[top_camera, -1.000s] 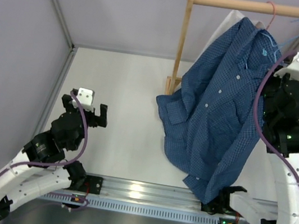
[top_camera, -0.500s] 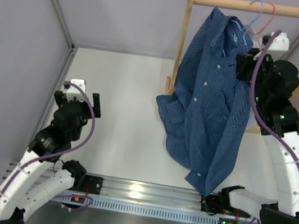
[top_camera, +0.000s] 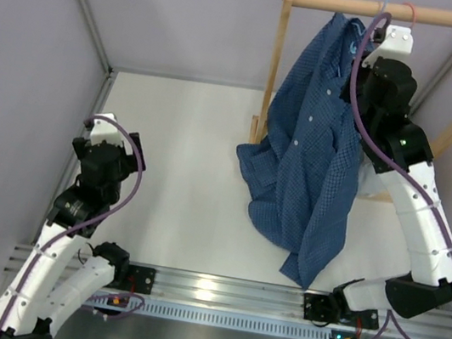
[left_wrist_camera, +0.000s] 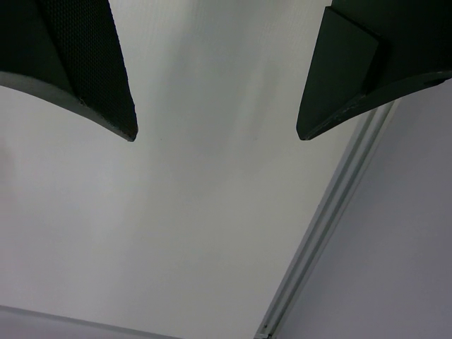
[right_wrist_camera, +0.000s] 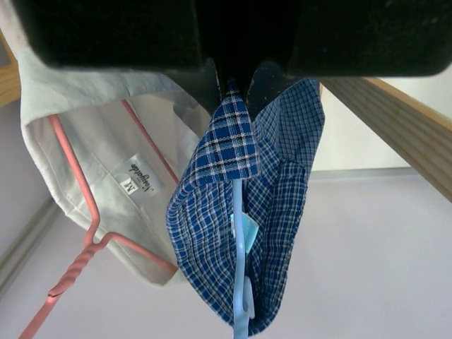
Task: Place the shirt on the hanger
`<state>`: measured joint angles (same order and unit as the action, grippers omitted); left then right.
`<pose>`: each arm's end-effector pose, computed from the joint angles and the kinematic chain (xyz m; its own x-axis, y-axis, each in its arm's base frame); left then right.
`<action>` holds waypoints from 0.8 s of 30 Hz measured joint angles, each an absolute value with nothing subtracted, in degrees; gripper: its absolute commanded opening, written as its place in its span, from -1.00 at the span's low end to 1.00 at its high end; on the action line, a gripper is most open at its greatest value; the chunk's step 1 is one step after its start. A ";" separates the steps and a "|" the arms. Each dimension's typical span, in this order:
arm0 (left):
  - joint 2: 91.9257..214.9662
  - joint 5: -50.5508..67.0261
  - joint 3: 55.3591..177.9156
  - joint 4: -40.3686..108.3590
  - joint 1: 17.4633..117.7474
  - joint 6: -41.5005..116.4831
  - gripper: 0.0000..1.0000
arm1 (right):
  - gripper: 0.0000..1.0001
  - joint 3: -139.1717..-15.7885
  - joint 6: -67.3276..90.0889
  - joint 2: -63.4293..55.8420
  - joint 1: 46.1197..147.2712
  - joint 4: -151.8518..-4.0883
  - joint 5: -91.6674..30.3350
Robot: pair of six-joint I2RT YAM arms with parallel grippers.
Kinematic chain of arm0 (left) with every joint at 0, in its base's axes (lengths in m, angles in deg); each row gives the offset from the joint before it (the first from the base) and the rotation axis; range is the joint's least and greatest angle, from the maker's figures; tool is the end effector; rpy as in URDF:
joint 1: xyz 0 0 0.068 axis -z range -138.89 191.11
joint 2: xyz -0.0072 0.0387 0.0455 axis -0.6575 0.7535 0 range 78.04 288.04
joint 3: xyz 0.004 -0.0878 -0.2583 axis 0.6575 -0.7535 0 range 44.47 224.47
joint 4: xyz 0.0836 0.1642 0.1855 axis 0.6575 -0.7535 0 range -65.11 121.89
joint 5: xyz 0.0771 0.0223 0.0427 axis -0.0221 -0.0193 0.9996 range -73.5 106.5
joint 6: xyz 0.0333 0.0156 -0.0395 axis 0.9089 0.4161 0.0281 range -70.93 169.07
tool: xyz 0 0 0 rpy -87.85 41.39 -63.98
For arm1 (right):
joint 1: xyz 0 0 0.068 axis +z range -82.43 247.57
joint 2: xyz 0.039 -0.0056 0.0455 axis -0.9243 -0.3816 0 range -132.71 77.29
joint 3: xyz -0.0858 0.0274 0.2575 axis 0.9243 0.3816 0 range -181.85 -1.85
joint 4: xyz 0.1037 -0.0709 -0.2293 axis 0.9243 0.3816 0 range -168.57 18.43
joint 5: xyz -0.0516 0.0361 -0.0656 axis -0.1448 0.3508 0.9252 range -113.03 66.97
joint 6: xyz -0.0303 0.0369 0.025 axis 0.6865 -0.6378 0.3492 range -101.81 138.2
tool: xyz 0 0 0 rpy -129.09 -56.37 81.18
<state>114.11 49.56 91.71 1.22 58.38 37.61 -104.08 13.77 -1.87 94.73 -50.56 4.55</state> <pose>0.1330 -0.0210 0.3407 -0.2643 -0.0922 -0.9600 -0.3006 0.9537 -0.0088 0.2544 0.1120 0.5150 -0.0758 0.0379 -0.9964 0.0115 0.9992 0.0372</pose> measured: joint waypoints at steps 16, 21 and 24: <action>117.92 41.67 91.71 1.15 53.20 37.52 0.96 | 0.99 -100.93 13.18 1.98 99.71 -47.36 6.51; 117.20 40.14 91.69 1.02 53.07 37.19 0.96 | 0.99 -95.40 13.31 11.77 99.80 -46.32 3.87; 116.80 38.76 91.69 1.02 53.05 37.00 0.96 | 0.99 -86.42 14.21 23.86 99.82 -45.70 3.24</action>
<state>116.80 38.76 91.69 1.02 53.05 37.00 -86.42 14.21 23.86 99.82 -45.70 3.24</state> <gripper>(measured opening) 0.980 0.993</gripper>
